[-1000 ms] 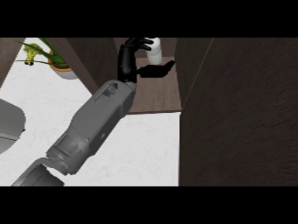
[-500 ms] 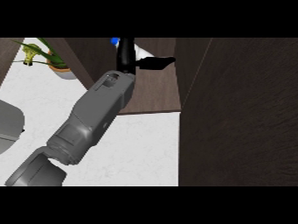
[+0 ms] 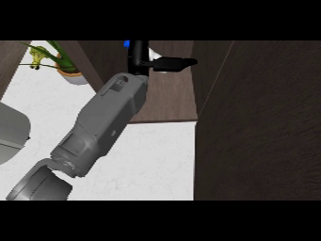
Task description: Pick up the bottled water, place it into the cabinet and close the cabinet
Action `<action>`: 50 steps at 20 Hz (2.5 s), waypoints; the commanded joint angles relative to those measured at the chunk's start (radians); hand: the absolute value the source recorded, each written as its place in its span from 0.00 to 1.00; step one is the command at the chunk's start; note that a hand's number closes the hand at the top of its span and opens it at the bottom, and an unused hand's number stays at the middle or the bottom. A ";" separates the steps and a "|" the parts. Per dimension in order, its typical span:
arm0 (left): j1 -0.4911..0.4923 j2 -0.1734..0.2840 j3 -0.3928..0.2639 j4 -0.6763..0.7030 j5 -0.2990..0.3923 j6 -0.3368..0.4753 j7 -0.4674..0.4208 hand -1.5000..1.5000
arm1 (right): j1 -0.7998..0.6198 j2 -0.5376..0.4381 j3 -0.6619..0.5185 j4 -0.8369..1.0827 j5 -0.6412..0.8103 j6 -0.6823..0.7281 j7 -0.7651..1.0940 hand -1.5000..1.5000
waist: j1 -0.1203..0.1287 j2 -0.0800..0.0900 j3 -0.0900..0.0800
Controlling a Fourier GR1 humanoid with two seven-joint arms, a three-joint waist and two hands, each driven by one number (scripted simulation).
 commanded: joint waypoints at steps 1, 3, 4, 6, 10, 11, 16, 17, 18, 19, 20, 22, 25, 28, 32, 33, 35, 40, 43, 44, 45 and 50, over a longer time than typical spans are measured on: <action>0.028 -0.005 0.003 -0.053 0.025 -0.071 -0.021 0.00 | 0.011 0.001 -0.010 -0.155 -0.095 -0.047 0.094 0.00 | 0.012 -0.002 0.000; 0.071 -0.005 -0.048 -0.114 0.067 -0.062 -0.022 0.00 | 0.007 -0.012 0.007 -0.120 -0.083 -0.014 0.089 0.00 | -0.004 -0.003 0.000; 0.082 -0.005 -0.052 -0.148 0.058 -0.076 0.003 0.00 | -0.002 -0.041 -0.037 -0.122 -0.129 -0.024 0.104 0.00 | 0.017 -0.008 0.000; 0.164 -0.005 -0.082 -0.176 0.035 -0.125 -0.011 0.00 | 0.053 0.015 0.021 -0.164 -0.070 -0.012 0.078 0.00 | 0.023 -0.012 0.000; 0.189 -0.005 -0.135 -0.355 0.054 -0.047 0.094 0.00 | 0.006 0.005 0.014 -0.108 -0.056 -0.023 0.091 0.00 | 0.037 -0.016 0.001; 0.267 -0.005 -0.170 -0.390 0.066 -0.033 0.062 0.00 | 0.012 -0.013 -0.006 -0.127 -0.115 -0.023 0.096 0.00 | 0.038 -0.016 0.001; 0.431 -0.005 -0.237 -0.606 0.046 -0.027 0.096 0.00 | 0.048 0.008 0.031 -0.166 -0.071 -0.034 0.098 0.00 | 0.057 -0.021 0.000; 0.445 -0.005 -0.248 -0.663 0.043 -0.007 0.135 0.00 | 0.027 0.015 0.054 -0.150 -0.042 -0.041 0.108 0.00 | 0.058 -0.020 0.000; 0.488 0.026 -0.256 -0.700 0.031 -0.030 0.136 0.00 | -0.013 0.002 0.021 -0.120 -0.062 -0.061 0.115 0.00 | 0.059 -0.016 0.001; 0.503 0.004 -0.276 -0.770 0.023 0.027 0.163 0.00 | -0.032 0.018 0.068 -0.127 -0.022 -0.080 0.141 0.00 | 0.066 -0.018 0.001; 0.563 0.014 -0.293 -0.777 0.021 -0.015 0.129 0.00 | 0.009 0.030 0.089 -0.177 -0.023 -0.068 0.136 0.00 | 0.055 -0.017 0.000; 0.642 0.023 -0.341 -0.876 -0.005 0.020 0.155 0.00 | -0.018 0.004 0.051 -0.124 -0.033 -0.063 0.127 0.00 | 0.053 -0.015 0.001; 0.713 0.073 -0.346 -0.979 0.004 0.007 0.193 0.00 | 0.018 0.034 0.104 -0.198 0.005 -0.084 0.156 0.00 | 0.047 -0.014 0.000; 0.832 0.085 -0.410 -1.087 -0.036 0.039 0.165 0.00 | -0.015 -0.030 0.098 -0.177 -0.039 -0.052 0.177 0.00 | 0.053 -0.013 0.000; 0.928 0.142 -0.445 -1.234 -0.035 0.060 0.216 0.00 | 0.008 -0.118 0.159 -0.146 0.026 0.060 0.176 1.00 | 0.061 -0.017 0.000; 0.966 0.183 -0.426 -1.300 -0.029 0.054 0.209 0.00 | -0.011 -0.115 0.191 -0.142 0.035 0.060 0.183 1.00 | 0.068 -0.017 0.000; 0.963 0.248 -0.377 -1.330 -0.008 0.035 0.261 0.00 | -0.003 -0.110 0.247 -0.200 0.070 0.066 0.198 1.00 | 0.054 -0.014 0.000; 1.103 0.265 -0.388 -1.388 -0.008 0.001 0.178 0.00 | -0.056 -0.145 0.354 -0.205 0.073 0.044 0.304 1.00 | 0.057 -0.008 -0.001; 1.185 0.313 -0.397 -1.479 -0.018 -0.002 0.167 0.00 | -0.029 -0.146 0.438 -0.202 0.148 0.071 0.302 1.00 | 0.048 -0.014 -0.001; 1.208 0.319 -0.404 -1.497 -0.030 0.020 0.163 0.00 | -0.009 -0.149 0.466 -0.257 0.165 0.062 0.321 1.00 | 0.050 -0.017 -0.002; 1.207 0.324 -0.401 -1.508 -0.027 0.014 0.169 0.00 | -0.017 -0.132 0.530 -0.268 0.188 0.048 0.343 1.00 | 0.047 -0.015 -0.002; 1.259 0.375 -0.330 -1.527 0.018 -0.053 0.134 0.00 | -0.063 -0.107 0.686 -0.293 0.297 0.014 0.402 1.00 | 0.040 -0.012 -0.004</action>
